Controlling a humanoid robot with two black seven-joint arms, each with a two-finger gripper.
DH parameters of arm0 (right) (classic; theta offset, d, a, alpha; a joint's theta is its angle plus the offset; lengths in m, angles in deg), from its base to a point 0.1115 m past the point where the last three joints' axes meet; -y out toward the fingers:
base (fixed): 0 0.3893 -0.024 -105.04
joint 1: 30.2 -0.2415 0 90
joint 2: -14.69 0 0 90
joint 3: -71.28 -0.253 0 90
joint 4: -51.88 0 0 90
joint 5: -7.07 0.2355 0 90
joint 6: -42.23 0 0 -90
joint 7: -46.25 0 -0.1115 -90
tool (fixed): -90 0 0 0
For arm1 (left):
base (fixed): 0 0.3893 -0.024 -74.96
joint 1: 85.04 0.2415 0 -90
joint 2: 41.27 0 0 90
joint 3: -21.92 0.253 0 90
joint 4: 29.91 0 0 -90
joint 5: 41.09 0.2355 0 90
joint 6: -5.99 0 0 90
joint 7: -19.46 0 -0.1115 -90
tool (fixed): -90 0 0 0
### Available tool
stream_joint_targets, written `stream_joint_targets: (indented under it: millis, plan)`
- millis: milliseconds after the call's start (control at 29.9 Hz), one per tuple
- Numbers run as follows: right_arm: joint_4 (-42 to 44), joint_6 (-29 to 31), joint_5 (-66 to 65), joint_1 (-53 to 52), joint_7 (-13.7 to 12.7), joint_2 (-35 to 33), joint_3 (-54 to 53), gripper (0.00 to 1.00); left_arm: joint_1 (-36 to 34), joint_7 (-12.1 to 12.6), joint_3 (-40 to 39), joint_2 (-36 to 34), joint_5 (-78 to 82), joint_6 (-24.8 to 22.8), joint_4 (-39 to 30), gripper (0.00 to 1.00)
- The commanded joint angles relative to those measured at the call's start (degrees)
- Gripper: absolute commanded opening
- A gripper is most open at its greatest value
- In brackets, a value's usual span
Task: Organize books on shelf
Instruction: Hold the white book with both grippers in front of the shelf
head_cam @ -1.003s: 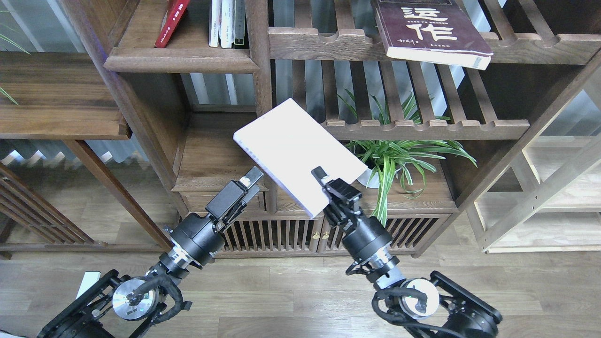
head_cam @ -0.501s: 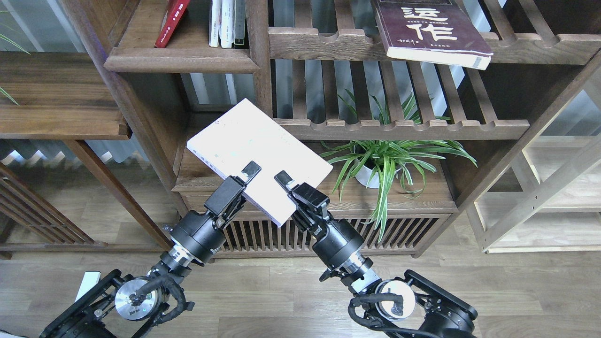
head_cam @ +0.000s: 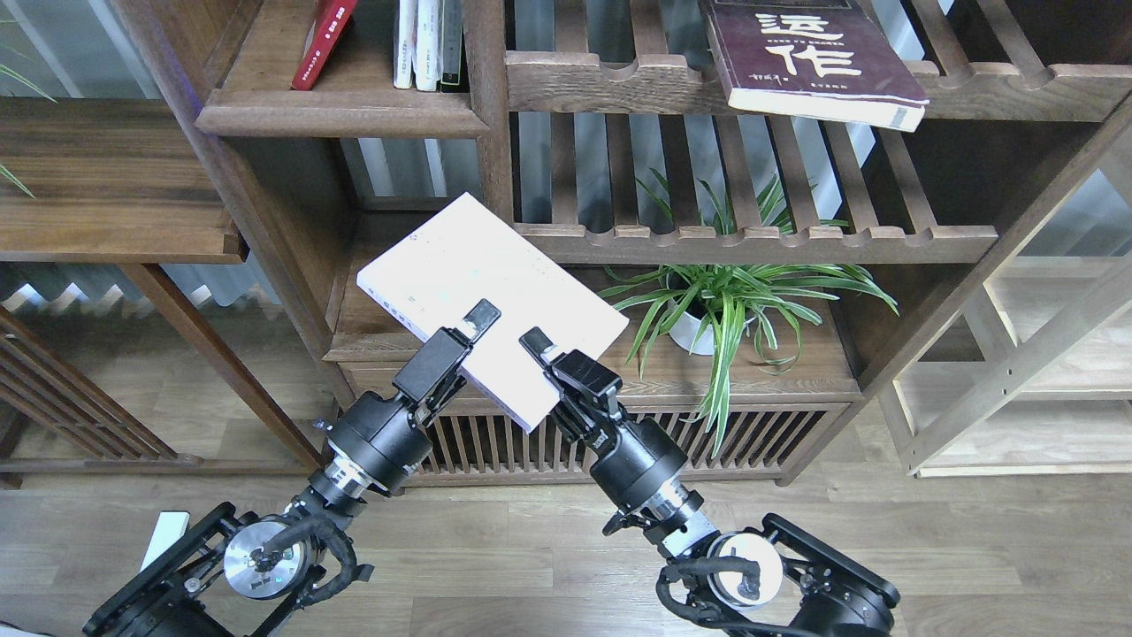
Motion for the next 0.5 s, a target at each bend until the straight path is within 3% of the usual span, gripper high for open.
stream_joint_targets:
  millis: [0, 267, 468]
  plan:
    - [0.00, 0.00, 0.00, 0.02, 0.00, 0.12, 0.03, 0.07, -0.16, -0.03, 0.22, 0.00, 0.09, 0.39, 0.15, 0.98]
    - [0.00, 0.00, 0.00, 0.02, 0.00, 0.29, 0.03, 0.08, -0.96, -0.03, 0.57, 1.75, 0.09, 2.85, 0.06, 0.97]
    - [0.00, 0.00, 0.00, 0.11, 0.00, 0.21, 0.03, 0.08, -1.04, 0.05, 0.92, 2.02, 2.11, 3.12, 0.15, 0.90]
